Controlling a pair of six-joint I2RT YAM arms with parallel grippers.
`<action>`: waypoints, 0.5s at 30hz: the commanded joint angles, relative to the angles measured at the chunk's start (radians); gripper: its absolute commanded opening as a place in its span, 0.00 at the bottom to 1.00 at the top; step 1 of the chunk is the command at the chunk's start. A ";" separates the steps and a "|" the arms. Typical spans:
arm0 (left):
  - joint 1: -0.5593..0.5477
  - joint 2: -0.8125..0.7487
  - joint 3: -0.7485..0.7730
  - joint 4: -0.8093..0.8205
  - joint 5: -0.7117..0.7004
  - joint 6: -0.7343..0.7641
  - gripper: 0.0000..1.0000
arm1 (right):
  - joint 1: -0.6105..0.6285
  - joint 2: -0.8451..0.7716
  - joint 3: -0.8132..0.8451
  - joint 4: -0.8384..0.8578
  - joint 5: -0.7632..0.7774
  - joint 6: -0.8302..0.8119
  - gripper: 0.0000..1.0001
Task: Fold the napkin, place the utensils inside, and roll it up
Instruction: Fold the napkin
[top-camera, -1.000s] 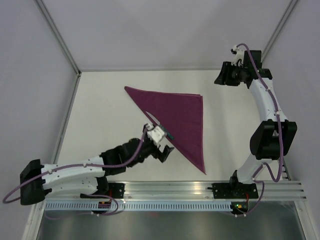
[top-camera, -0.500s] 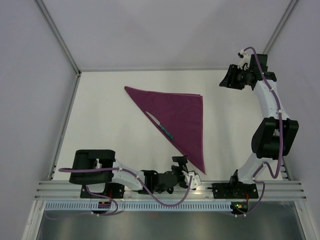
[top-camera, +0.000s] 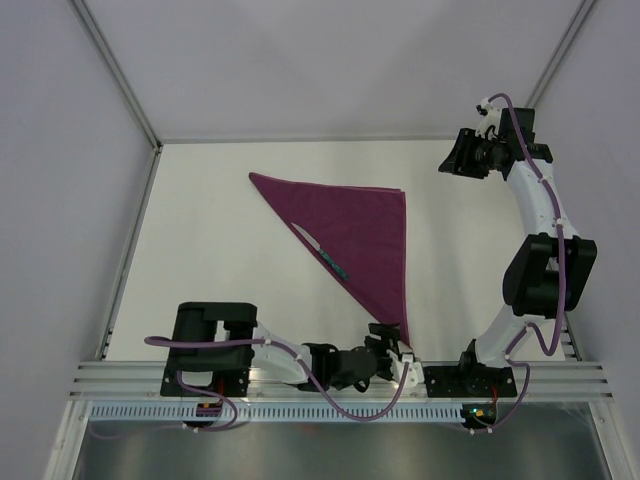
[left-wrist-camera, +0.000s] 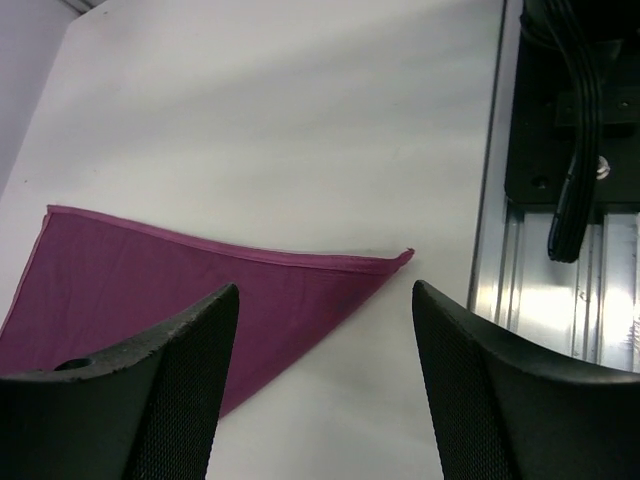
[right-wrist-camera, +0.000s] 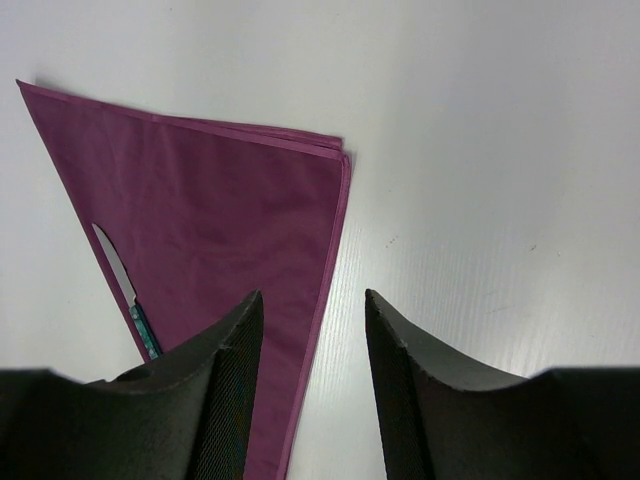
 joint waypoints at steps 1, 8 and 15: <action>-0.013 0.022 0.036 -0.038 0.064 -0.043 0.74 | -0.001 0.011 0.032 0.031 0.003 0.017 0.50; -0.018 0.078 0.064 -0.025 0.058 -0.037 0.74 | -0.001 0.015 0.032 0.031 0.004 0.017 0.50; -0.021 0.136 0.105 -0.020 0.055 -0.008 0.64 | -0.004 0.017 0.033 0.027 0.003 0.020 0.47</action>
